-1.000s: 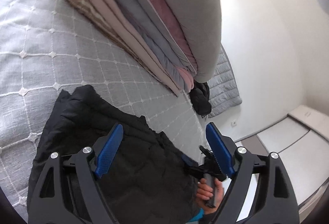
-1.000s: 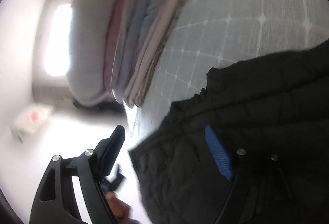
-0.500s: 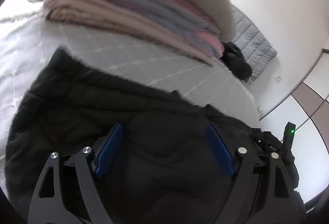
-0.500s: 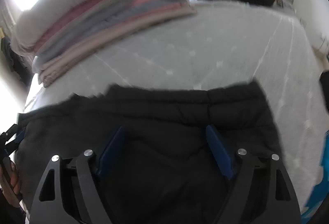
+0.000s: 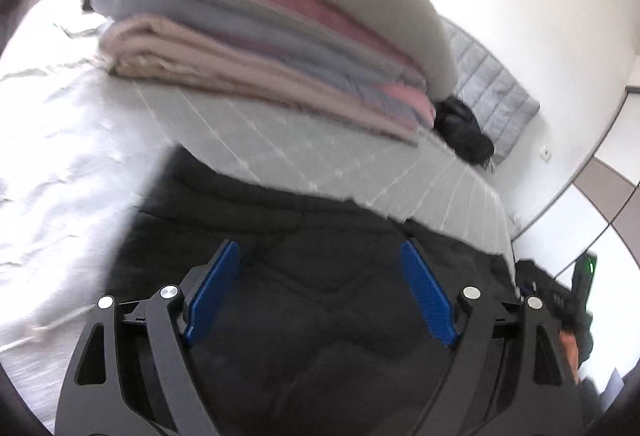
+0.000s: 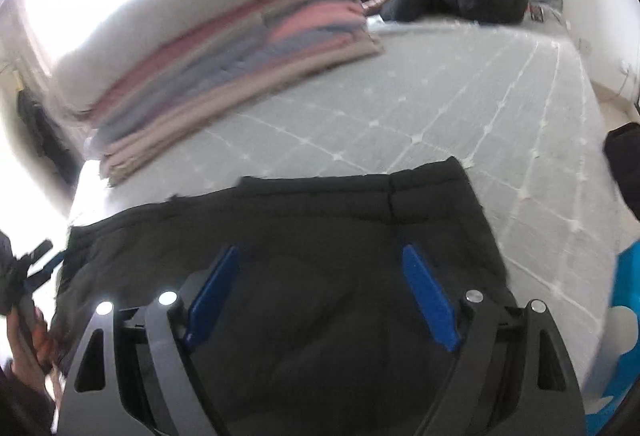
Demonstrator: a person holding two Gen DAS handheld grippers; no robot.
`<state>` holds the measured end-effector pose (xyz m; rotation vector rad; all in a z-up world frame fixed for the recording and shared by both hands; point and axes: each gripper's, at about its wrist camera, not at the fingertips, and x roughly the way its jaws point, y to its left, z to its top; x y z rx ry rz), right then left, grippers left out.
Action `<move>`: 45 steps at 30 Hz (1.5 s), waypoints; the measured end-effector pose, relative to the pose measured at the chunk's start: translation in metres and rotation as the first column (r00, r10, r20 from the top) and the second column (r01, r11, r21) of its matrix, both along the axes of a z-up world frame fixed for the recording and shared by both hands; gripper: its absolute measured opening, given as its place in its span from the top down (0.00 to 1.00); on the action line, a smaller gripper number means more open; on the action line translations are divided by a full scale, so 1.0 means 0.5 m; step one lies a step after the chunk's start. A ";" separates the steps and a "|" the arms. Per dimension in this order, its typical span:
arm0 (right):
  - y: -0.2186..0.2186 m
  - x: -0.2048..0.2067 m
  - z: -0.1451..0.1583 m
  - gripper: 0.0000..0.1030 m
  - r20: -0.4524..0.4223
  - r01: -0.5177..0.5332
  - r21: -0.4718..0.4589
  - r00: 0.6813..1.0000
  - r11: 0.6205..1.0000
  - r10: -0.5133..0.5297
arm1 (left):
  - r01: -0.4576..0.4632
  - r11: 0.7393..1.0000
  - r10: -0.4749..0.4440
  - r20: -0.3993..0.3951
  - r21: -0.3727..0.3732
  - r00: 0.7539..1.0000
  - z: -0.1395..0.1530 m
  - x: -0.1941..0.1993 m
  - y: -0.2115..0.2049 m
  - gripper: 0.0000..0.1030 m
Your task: Fold large clothes
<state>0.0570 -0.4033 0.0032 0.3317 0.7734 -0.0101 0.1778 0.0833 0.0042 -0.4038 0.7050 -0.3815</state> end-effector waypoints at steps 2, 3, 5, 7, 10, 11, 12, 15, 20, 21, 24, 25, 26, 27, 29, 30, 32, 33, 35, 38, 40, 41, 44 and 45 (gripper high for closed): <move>0.010 -0.042 0.013 0.20 -0.002 -0.014 -0.025 1.000 1.000 0.014 | -0.029 0.999 0.028 -0.003 -0.047 1.000 0.030 -0.043 0.046 0.23; 0.010 -0.058 0.009 0.18 -0.009 -0.013 -0.034 1.000 0.999 0.013 | -0.044 0.997 0.044 -0.007 -0.064 0.999 0.038 -0.065 0.067 0.23; 0.005 -0.072 -0.031 0.12 -0.107 0.000 -0.060 0.994 0.998 -0.006 | -0.080 0.992 0.077 -0.032 -0.094 0.997 0.038 -0.122 0.113 0.20; -0.005 -0.074 -0.093 0.12 -0.226 -0.031 -0.027 0.974 0.999 0.025 | -0.123 0.985 0.113 -0.082 -0.122 0.990 0.019 -0.179 0.156 0.17; -0.011 -0.118 -0.070 0.12 -0.168 0.004 0.010 0.986 1.000 -0.002 | -0.179 0.968 0.144 -0.195 -0.176 0.970 -0.031 -0.257 0.211 0.17; -0.015 -0.146 -0.046 0.12 -0.113 0.017 0.043 0.993 0.999 -0.012 | -0.203 0.958 0.154 -0.236 -0.201 0.959 -0.050 -0.278 0.227 0.17; -0.019 -0.167 -0.031 0.12 -0.083 0.031 0.061 0.996 0.998 -0.026 | -0.220 0.946 0.153 -0.269 -0.237 0.951 -0.067 -0.297 0.243 0.17; -0.057 -0.243 -0.001 0.12 -0.029 0.101 0.131 0.995 0.986 -0.098 | -0.254 0.907 0.133 -0.343 -0.337 0.930 -0.118 -0.345 0.269 0.17; -0.165 -0.362 -0.041 0.12 -0.094 0.249 0.308 0.968 0.918 -0.231 | -0.286 0.869 0.101 -0.420 -0.404 0.902 -0.168 -0.353 0.261 0.17; -0.189 -0.380 -0.059 0.12 -0.119 0.271 0.360 0.962 0.893 -0.245 | -0.291 0.865 0.097 -0.432 -0.410 0.897 -0.174 -0.350 0.259 0.17; -0.231 -0.403 -0.107 0.12 -0.172 0.288 0.502 0.957 0.816 -0.232 | -0.317 0.840 0.077 -0.480 -0.441 0.874 -0.203 -0.340 0.247 0.17; -0.242 -0.405 -0.123 0.12 -0.181 0.287 0.549 0.958 0.785 -0.223 | -0.319 0.836 0.073 -0.486 -0.447 0.871 -0.207 -0.339 0.242 0.17; -0.245 -0.404 -0.132 0.12 -0.184 0.283 0.575 0.959 0.767 -0.216 | -0.321 0.833 0.070 -0.490 -0.450 0.869 -0.210 -0.337 0.239 0.17; -0.249 -0.402 -0.144 0.12 -0.185 0.276 0.618 0.961 0.737 -0.205 | -0.320 0.833 0.069 -0.490 -0.451 0.869 -0.211 -0.336 0.234 0.17; -0.254 -0.392 -0.160 0.12 -0.192 0.269 0.665 0.963 0.697 -0.188 | -0.311 0.838 0.061 -0.489 -0.448 0.870 -0.214 -0.332 0.221 0.17; -0.252 -0.382 -0.167 0.12 -0.192 0.259 0.684 0.966 0.682 -0.174 | -0.307 0.841 0.058 -0.491 -0.445 0.869 -0.218 -0.332 0.216 0.17; -0.247 -0.363 -0.175 0.12 -0.194 0.247 0.705 0.969 0.665 -0.155 | -0.306 0.844 0.058 -0.492 -0.441 0.869 -0.221 -0.329 0.207 0.17; -0.242 -0.353 -0.179 0.12 -0.195 0.242 0.717 0.970 0.654 -0.144 | -0.307 0.845 0.059 -0.492 -0.439 0.868 -0.223 -0.326 0.204 0.17; -0.233 -0.338 -0.189 0.12 -0.196 0.230 0.738 0.973 0.635 -0.125 | -0.309 0.844 0.063 -0.492 -0.438 0.868 -0.223 -0.319 0.201 0.17; -0.224 -0.318 -0.197 0.12 -0.201 0.231 0.740 0.972 0.632 -0.120 | -0.308 0.851 0.070 -0.489 -0.425 0.870 -0.223 -0.307 0.189 0.17; -0.222 -0.313 -0.194 0.13 -0.197 0.229 0.735 0.973 0.638 -0.122 | -0.307 0.855 0.081 -0.476 -0.419 0.876 -0.219 -0.302 0.181 0.17; -0.222 -0.308 -0.194 0.19 -0.191 0.223 0.731 0.974 0.645 -0.121 | -0.303 0.856 0.080 -0.471 -0.420 0.878 -0.217 -0.299 0.184 0.17; -0.222 -0.297 -0.198 0.62 -0.197 0.223 0.711 0.974 0.667 -0.115 | -0.291 0.859 0.079 -0.451 -0.422 0.889 -0.208 -0.285 0.171 0.17; -0.221 -0.295 -0.203 0.65 -0.187 0.211 0.718 0.976 0.663 -0.108 | -0.288 0.862 0.080 -0.450 -0.417 0.890 -0.206 -0.282 0.168 0.17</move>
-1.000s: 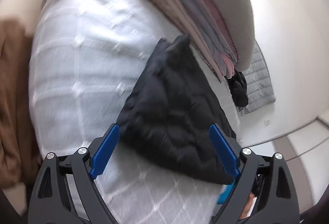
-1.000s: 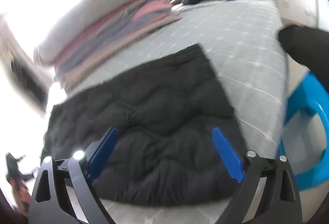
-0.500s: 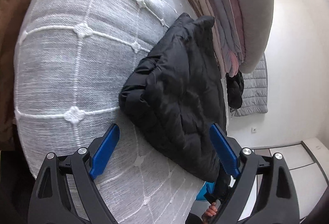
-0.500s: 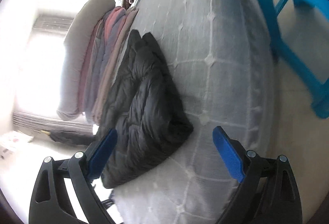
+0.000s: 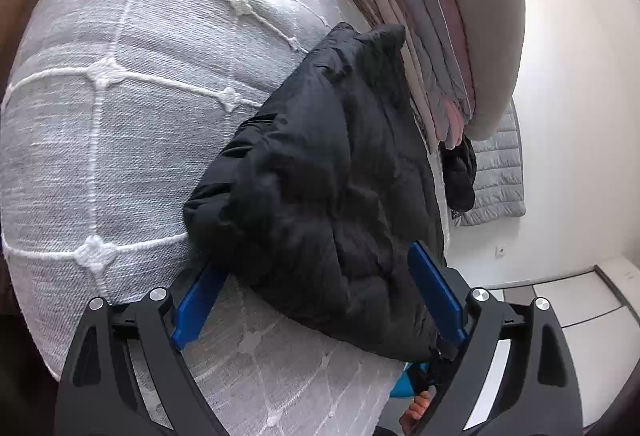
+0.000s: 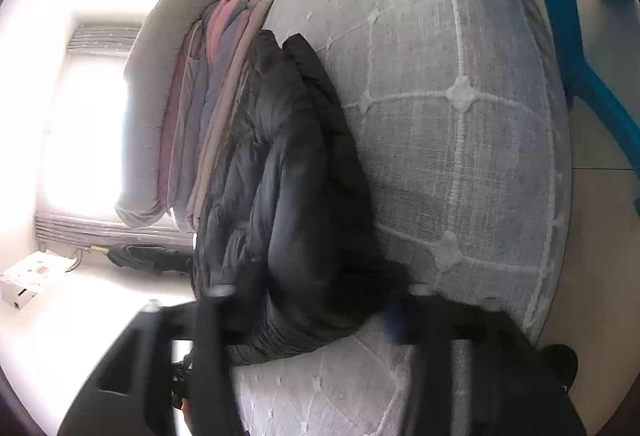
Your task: Fold large clothes
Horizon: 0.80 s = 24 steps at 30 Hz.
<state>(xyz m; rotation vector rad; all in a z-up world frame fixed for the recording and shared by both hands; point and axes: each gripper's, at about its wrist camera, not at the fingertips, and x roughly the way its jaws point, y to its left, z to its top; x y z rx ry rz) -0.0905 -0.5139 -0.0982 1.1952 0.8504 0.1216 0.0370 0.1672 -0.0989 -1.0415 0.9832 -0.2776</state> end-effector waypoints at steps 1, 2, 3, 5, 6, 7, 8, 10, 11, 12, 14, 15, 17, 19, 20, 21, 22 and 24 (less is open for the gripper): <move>0.002 0.000 -0.001 0.70 0.005 -0.004 -0.007 1.000 1.000 0.004 | 0.001 1.000 -0.001 -0.004 0.015 1.000 0.000 0.006 -0.007 0.17; 0.003 -0.001 -0.002 0.72 0.012 -0.005 -0.013 1.000 1.000 0.006 | -0.003 1.000 0.004 -0.008 0.024 1.000 -0.001 0.011 -0.012 0.17; 0.004 -0.003 -0.002 0.73 0.019 -0.005 -0.017 1.000 1.000 0.005 | -0.009 0.999 0.009 -0.006 0.031 1.000 0.002 0.014 -0.015 0.17; 0.007 -0.006 0.001 0.77 0.030 0.001 -0.021 1.000 1.000 0.000 | -0.017 0.999 0.016 0.012 0.051 1.000 0.005 0.023 -0.022 0.26; 0.009 -0.008 0.003 0.77 0.034 0.003 -0.024 0.999 1.000 -0.002 | -0.015 0.998 0.014 0.009 0.063 1.000 0.006 0.027 -0.026 0.33; 0.011 -0.010 0.006 0.79 0.038 0.005 -0.026 0.999 1.000 -0.004 | -0.007 0.998 0.007 0.000 0.068 1.000 0.000 0.035 -0.028 0.59; 0.013 -0.009 0.009 0.80 0.041 0.005 -0.028 0.999 1.000 -0.004 | 0.001 0.999 0.000 -0.012 0.050 1.000 -0.007 0.040 -0.028 0.73; 0.017 -0.012 0.020 0.80 0.055 0.003 -0.025 0.998 1.000 -0.002 | -0.004 1.000 0.004 -0.003 0.020 1.000 -0.009 0.039 -0.021 0.81; 0.020 -0.016 0.025 0.80 0.061 0.002 -0.024 0.998 1.000 0.000 | 0.001 0.999 -0.002 0.024 0.040 1.000 0.004 0.036 -0.022 0.84; 0.024 -0.021 0.034 0.80 0.071 -0.003 -0.024 0.997 1.000 0.005 | 0.004 0.998 -0.007 0.051 0.062 0.999 0.016 0.029 -0.021 0.85; 0.034 -0.035 0.051 0.81 0.090 -0.020 -0.025 0.996 0.999 0.022 | 0.003 0.997 -0.009 0.078 0.073 0.997 0.035 0.017 -0.016 0.87; 0.037 -0.042 0.057 0.81 0.095 -0.026 -0.025 0.995 0.999 0.028 | 0.001 0.998 -0.006 0.083 0.067 0.997 0.042 0.014 -0.012 0.87; 0.050 -0.068 0.073 0.81 0.109 -0.047 -0.023 0.993 0.999 0.049 | -0.003 0.999 -0.001 0.086 0.051 0.996 0.055 -0.005 0.002 0.87; 0.062 -0.097 0.083 0.81 0.118 -0.063 -0.022 0.991 0.998 0.065 | 0.002 0.999 -0.006 0.095 0.046 0.995 0.071 -0.038 0.015 0.87; 0.070 -0.118 0.088 0.81 0.120 -0.074 -0.024 0.990 0.997 0.076 | 0.006 0.999 -0.011 0.098 0.054 0.995 0.078 -0.059 0.020 0.87; 0.076 -0.135 0.091 0.81 0.119 -0.082 -0.029 0.989 0.996 0.085 | 0.011 0.998 -0.017 0.098 0.068 0.995 0.080 -0.075 0.028 0.87; 0.083 -0.154 0.088 0.81 0.107 -0.093 -0.040 0.989 0.995 0.097 | 0.017 0.996 -0.025 0.088 0.090 0.996 0.081 -0.090 0.032 0.87; 0.087 -0.167 0.071 0.80 0.060 -0.110 -0.068 0.992 0.992 0.114 | 0.032 0.992 -0.036 0.024 0.123 0.999 0.058 -0.093 0.043 0.81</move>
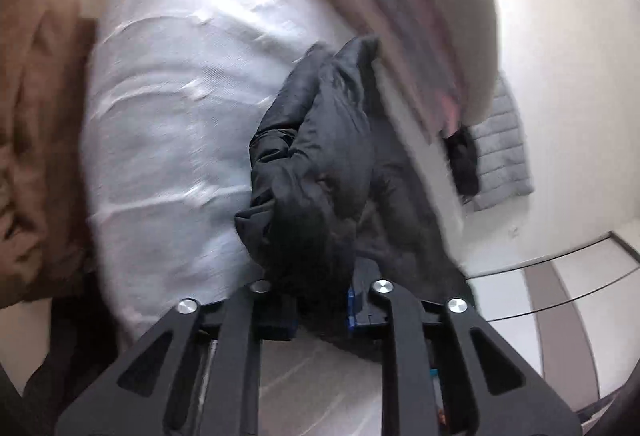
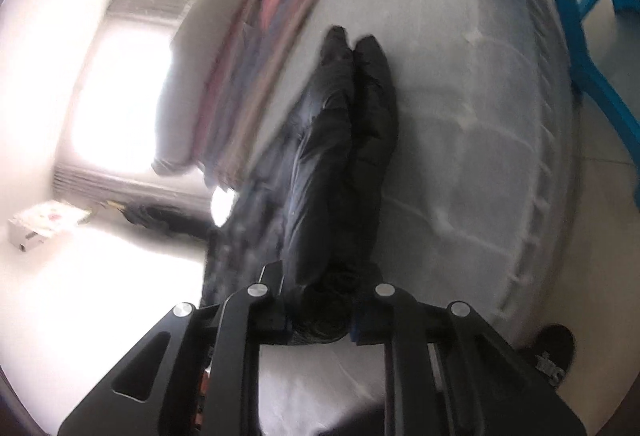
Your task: Fold large clothes
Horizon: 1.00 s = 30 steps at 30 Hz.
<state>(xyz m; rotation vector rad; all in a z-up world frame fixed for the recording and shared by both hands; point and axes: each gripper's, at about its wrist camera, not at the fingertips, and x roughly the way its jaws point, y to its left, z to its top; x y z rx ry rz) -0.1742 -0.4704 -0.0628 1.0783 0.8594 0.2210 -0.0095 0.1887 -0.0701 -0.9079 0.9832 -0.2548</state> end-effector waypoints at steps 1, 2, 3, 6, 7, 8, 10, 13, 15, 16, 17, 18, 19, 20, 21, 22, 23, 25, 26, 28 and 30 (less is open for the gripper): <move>-0.003 0.001 -0.018 0.75 -0.038 0.000 -0.011 0.999 1.000 0.000 | -0.003 1.000 0.003 -0.029 -0.007 1.000 -0.015 0.007 0.001 0.74; -0.008 0.003 -0.031 0.70 -0.068 0.003 -0.003 0.998 1.000 -0.003 | -0.014 0.999 0.012 -0.062 -0.032 0.998 -0.033 0.019 0.003 0.66; -0.016 0.005 -0.046 0.66 -0.102 0.017 0.007 0.995 1.000 -0.016 | -0.018 0.999 0.015 -0.079 -0.044 0.997 -0.042 0.024 0.005 0.64; -0.028 -0.002 -0.027 0.58 -0.100 0.066 -0.062 0.992 0.996 -0.072 | -0.027 0.999 0.024 -0.076 -0.040 0.997 -0.043 0.042 0.002 0.61; -0.032 -0.004 -0.007 0.51 -0.095 0.097 -0.125 0.990 0.987 -0.109 | -0.027 0.999 0.025 -0.072 -0.026 0.997 -0.041 0.047 -0.002 0.58; -0.035 -0.006 0.009 0.49 -0.091 0.123 -0.189 0.986 0.974 -0.142 | -0.028 0.999 0.026 -0.072 -0.022 0.997 -0.041 0.050 -0.006 0.54; -0.032 -0.002 0.062 0.48 -0.045 0.182 -0.371 0.976 0.911 -0.213 | -0.032 0.999 0.031 -0.080 -0.017 0.996 -0.042 0.070 -0.021 0.52; -0.003 0.026 0.141 0.44 0.070 0.222 -0.484 0.974 0.846 -0.216 | -0.035 0.999 0.035 -0.079 -0.005 0.996 -0.038 0.088 -0.035 0.47; 0.060 0.079 0.179 0.36 0.106 0.141 -0.539 0.989 0.831 -0.099 | -0.039 0.999 0.039 -0.078 -0.001 0.996 -0.038 0.094 -0.042 0.45; 0.090 0.109 0.187 0.36 0.103 0.093 -0.563 0.994 0.821 -0.042 | -0.043 0.999 0.042 -0.077 -0.004 0.996 -0.041 0.095 -0.041 0.43; 0.132 0.146 0.189 0.36 0.088 0.032 -0.593 0.996 0.805 0.025 | -0.045 0.999 0.044 -0.073 -0.007 0.996 -0.045 0.089 -0.038 0.42; 0.169 0.184 0.184 0.36 0.066 -0.027 -0.613 0.994 0.789 0.085 | -0.046 0.999 0.046 -0.070 -0.007 0.996 -0.044 0.091 -0.042 0.42; 0.204 0.211 0.174 0.36 0.043 -0.072 -0.633 0.991 0.771 0.128 | -0.048 0.999 0.047 -0.068 -0.007 0.997 -0.044 0.093 -0.045 0.41; 0.242 0.246 0.156 0.36 0.010 -0.114 -0.657 0.987 0.745 0.160 | -0.050 0.999 0.049 -0.066 -0.010 0.997 -0.044 0.094 -0.047 0.40; 0.264 0.278 0.138 0.36 -0.017 -0.143 -0.667 0.984 0.731 0.177 | -0.051 0.999 0.050 -0.066 -0.013 0.997 -0.045 0.095 -0.049 0.40; 0.279 0.303 0.118 0.36 -0.048 -0.164 -0.677 0.983 0.718 0.179 | -0.053 0.998 0.051 -0.064 -0.020 0.997 -0.046 0.096 -0.050 0.40; 0.294 0.335 0.088 0.35 -0.099 -0.188 -0.696 0.981 0.693 0.166 | -0.053 0.998 0.052 -0.063 -0.024 0.997 -0.048 0.097 -0.050 0.40; 0.304 0.367 0.049 0.35 -0.131 -0.203 -0.700 0.979 0.685 0.155 | -0.053 0.998 0.051 -0.060 -0.031 0.997 -0.050 0.098 -0.049 0.40; 0.300 0.370 0.050 0.35 -0.139 -0.203 -0.696 0.979 0.688 0.148 | -0.054 0.998 0.052 -0.057 -0.034 0.997 -0.051 0.097 -0.049 0.40; 0.299 0.351 0.071 0.35 -0.120 -0.169 -0.689 0.986 0.705 0.119 | -0.055 0.998 0.054 -0.054 -0.033 0.997 -0.053 0.096 -0.050 0.40; 0.311 0.326 0.113 0.35 -0.031 -0.118 -0.687 0.991 0.717 0.134 | -0.061 0.998 0.059 -0.049 -0.025 0.997 -0.051 0.095 -0.052 0.40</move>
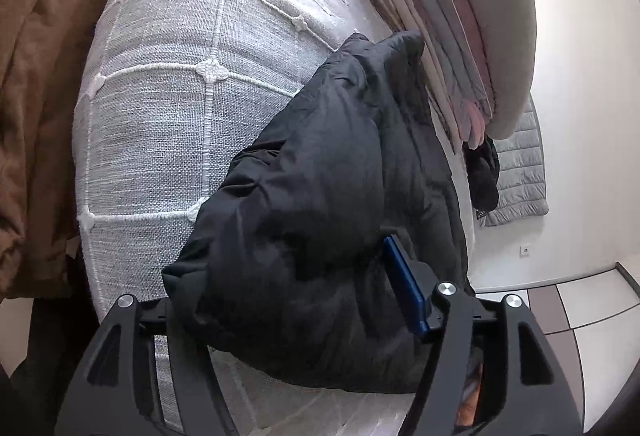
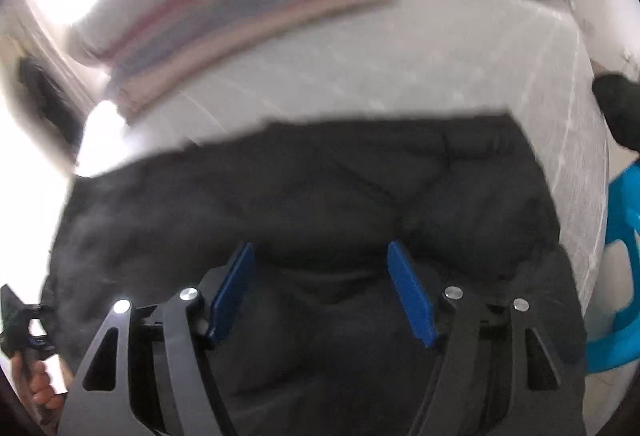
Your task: Fold large clothes
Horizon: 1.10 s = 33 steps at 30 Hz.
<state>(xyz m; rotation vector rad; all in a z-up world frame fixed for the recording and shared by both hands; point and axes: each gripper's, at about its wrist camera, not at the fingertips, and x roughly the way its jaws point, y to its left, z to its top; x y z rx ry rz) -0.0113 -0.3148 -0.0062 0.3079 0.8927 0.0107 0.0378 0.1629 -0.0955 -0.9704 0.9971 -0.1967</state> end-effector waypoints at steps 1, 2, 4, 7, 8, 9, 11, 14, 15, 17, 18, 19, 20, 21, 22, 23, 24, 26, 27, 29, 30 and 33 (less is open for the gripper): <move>0.019 -0.012 0.025 0.35 0.055 -0.029 0.002 0.998 1.000 0.029 | -0.002 1.000 0.002 0.004 0.013 1.000 0.002 -0.001 -0.003 0.40; 0.036 -0.008 0.038 0.34 0.078 -0.049 0.002 0.996 0.999 0.049 | -0.005 1.000 0.005 0.009 0.030 1.000 0.005 -0.002 -0.005 0.40; 0.084 0.008 0.060 0.31 0.107 -0.099 -0.019 0.989 0.995 0.101 | -0.006 0.997 0.004 0.026 0.075 1.000 0.016 -0.004 -0.016 0.40; 0.143 0.068 0.063 0.31 0.087 -0.142 -0.048 0.985 0.989 0.146 | -0.004 0.991 -0.002 0.043 0.133 0.999 0.029 -0.003 -0.030 0.40; 0.164 0.083 0.054 0.31 0.065 -0.155 -0.064 0.985 0.986 0.159 | -0.002 0.990 -0.004 0.042 0.144 0.999 0.029 -0.002 -0.033 0.40; 0.171 0.104 0.043 0.31 0.043 -0.162 -0.076 0.985 0.984 0.166 | -0.001 0.989 -0.005 0.040 0.147 0.999 0.029 0.000 -0.034 0.40; 0.187 0.144 -0.016 0.31 -0.047 -0.171 -0.122 0.985 0.978 0.166 | -0.002 0.989 -0.003 0.033 0.145 0.999 0.026 0.003 -0.034 0.40; 0.192 0.176 -0.076 0.28 -0.112 -0.165 -0.136 0.982 0.977 0.151 | -0.001 0.990 -0.004 0.032 0.143 0.999 0.025 0.005 -0.032 0.39; 0.190 0.173 -0.069 0.28 -0.107 -0.155 -0.126 0.984 0.980 0.141 | 0.000 0.989 -0.004 0.031 0.148 1.000 0.025 0.004 -0.032 0.39; 0.192 0.160 -0.039 0.28 -0.041 -0.148 -0.096 0.989 0.984 0.144 | 0.006 0.989 -0.009 0.021 0.146 1.000 0.021 0.004 -0.032 0.39; 0.199 0.153 -0.020 0.28 -0.006 -0.150 -0.106 0.989 0.983 0.150 | 0.009 0.989 -0.012 0.018 0.145 1.000 0.019 0.002 -0.029 0.38; 0.212 0.155 -0.002 0.28 0.024 -0.163 -0.123 0.986 0.979 0.167 | 0.010 0.989 -0.013 0.016 0.147 1.000 0.020 0.004 -0.031 0.38; 0.221 0.161 0.005 0.27 0.035 -0.176 -0.131 0.983 0.976 0.182 | 0.010 0.989 -0.013 0.015 0.147 1.000 0.021 0.006 -0.033 0.37; 0.232 0.171 0.008 0.27 0.030 -0.189 -0.141 0.980 0.972 0.195 | 0.011 0.989 -0.014 0.016 0.146 1.000 0.022 0.008 -0.036 0.36; 0.246 0.195 -0.005 0.25 0.002 -0.205 -0.154 0.978 0.967 0.208 | 0.011 0.989 -0.014 0.017 0.147 1.000 0.023 0.010 -0.037 0.35; 0.251 0.211 -0.025 0.24 -0.039 -0.211 -0.166 0.978 0.963 0.207 | 0.011 0.989 -0.014 0.018 0.148 1.000 0.024 0.012 -0.039 0.34; 0.256 0.233 -0.055 0.23 -0.095 -0.222 -0.171 0.973 0.960 0.208 | 0.012 0.989 -0.015 0.019 0.148 1.000 0.024 0.015 -0.041 0.33; 0.250 0.254 -0.090 0.20 -0.129 -0.226 -0.156 0.970 0.962 0.207 | 0.019 0.990 -0.022 0.021 0.141 1.000 0.023 0.018 -0.042 0.33; 0.246 0.252 -0.086 0.20 -0.125 -0.220 -0.142 0.971 0.965 0.203 | 0.020 0.990 -0.023 0.020 0.142 1.000 0.022 0.017 -0.040 0.33; 0.230 0.227 -0.059 0.20 -0.080 -0.207 -0.080 0.976 0.975 0.201 | 0.018 0.989 -0.020 0.013 0.144 1.000 0.019 0.018 -0.040 0.33; 0.223 0.206 -0.043 0.20 -0.055 -0.208 -0.068 0.977 0.976 0.205 | 0.018 0.989 -0.020 0.011 0.145 1.000 0.018 0.019 -0.039 0.33; 0.206 0.140 0.000 0.20 -0.004 -0.219 -0.072 0.976 0.973 0.220 | 0.011 0.991 -0.014 0.016 0.134 1.000 0.016 0.016 -0.038 0.33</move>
